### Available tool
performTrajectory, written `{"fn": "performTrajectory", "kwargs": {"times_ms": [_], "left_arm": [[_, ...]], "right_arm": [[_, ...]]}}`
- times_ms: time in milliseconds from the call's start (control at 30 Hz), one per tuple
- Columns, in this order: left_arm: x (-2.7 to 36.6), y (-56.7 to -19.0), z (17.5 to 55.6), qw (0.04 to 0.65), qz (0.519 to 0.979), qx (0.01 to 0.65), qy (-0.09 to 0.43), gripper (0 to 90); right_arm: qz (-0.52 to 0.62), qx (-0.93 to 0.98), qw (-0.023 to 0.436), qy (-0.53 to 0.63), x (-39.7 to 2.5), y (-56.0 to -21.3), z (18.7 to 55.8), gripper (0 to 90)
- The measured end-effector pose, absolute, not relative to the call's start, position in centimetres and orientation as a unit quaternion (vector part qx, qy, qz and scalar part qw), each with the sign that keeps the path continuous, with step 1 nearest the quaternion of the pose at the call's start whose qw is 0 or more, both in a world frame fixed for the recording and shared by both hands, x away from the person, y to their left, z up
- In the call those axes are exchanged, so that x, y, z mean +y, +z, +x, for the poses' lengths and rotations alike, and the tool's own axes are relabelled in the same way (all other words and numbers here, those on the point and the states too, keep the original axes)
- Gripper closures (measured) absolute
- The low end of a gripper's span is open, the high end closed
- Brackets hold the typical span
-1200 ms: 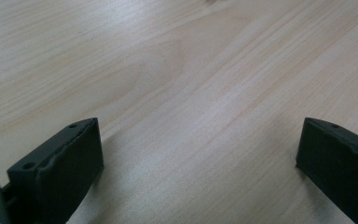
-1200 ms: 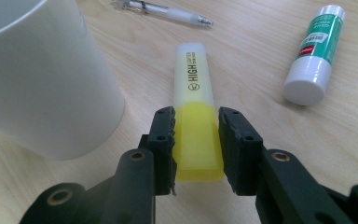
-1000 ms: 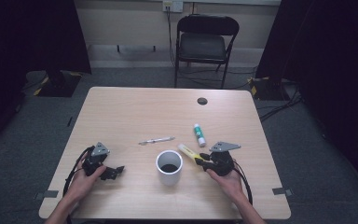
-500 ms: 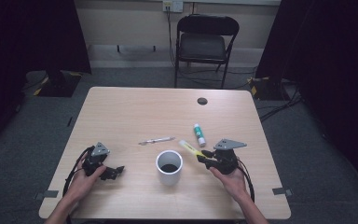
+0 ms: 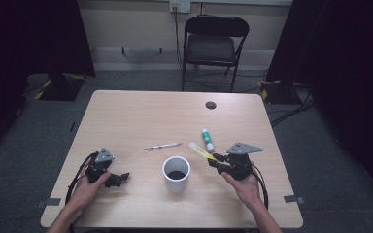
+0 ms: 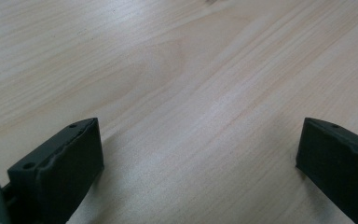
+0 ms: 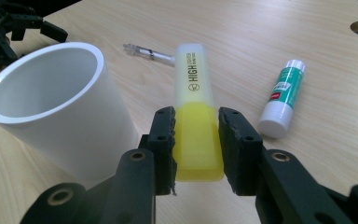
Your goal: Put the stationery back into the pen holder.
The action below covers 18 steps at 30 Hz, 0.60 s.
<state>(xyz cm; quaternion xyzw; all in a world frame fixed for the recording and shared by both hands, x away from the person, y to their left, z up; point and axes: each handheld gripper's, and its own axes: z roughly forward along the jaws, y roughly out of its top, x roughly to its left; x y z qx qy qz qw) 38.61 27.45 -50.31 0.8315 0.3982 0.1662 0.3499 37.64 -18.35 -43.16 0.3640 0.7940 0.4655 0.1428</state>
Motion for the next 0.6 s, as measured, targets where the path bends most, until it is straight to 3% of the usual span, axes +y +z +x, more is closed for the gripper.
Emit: {"fn": "performTrajectory", "kwargs": {"times_ms": [600], "left_arm": [[27.5, -50.3, 38.6, 0.349, 0.832, 0.398, 0.168, 0.0]], "right_arm": [[0.357, 0.779, 0.155, 0.493, -19.8, -39.9, 36.6, 67.4]]}}
